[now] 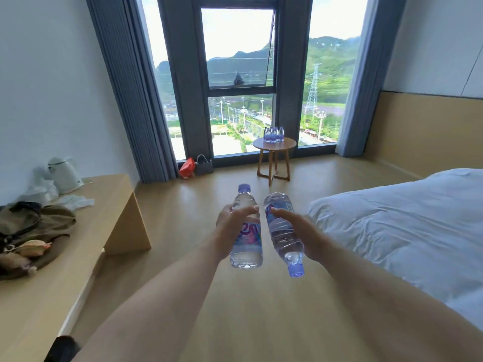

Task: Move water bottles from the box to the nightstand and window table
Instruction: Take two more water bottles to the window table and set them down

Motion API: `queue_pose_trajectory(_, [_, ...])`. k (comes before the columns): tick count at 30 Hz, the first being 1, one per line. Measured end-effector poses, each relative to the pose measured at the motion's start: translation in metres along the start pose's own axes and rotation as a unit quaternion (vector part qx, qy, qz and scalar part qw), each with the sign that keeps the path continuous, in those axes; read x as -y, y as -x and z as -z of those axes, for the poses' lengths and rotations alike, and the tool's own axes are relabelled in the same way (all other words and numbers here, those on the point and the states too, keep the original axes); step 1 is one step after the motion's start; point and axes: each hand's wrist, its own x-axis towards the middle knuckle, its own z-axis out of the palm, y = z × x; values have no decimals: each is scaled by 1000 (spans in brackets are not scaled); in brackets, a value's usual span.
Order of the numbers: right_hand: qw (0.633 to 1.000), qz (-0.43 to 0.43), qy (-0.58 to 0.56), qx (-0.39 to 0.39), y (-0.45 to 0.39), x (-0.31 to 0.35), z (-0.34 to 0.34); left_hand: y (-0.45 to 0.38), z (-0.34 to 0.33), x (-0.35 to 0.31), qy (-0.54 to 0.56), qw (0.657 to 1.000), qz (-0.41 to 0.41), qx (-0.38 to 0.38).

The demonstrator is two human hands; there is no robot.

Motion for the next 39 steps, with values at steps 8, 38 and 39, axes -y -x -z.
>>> queue_pose_trajectory(8, [996, 17, 0, -82, -138, 60, 11, -184, 6, -34, -25, 999, 19, 35])
queue_pose_trajectory(38, [996, 4, 13, -84, -690, 229, 210, -785, -123, -91, -47, 998, 33, 26])
queue_pose_trajectory(39, [996, 0, 11, -87, -710, 230, 215, -807, -126, -88, -46, 998, 33, 31])
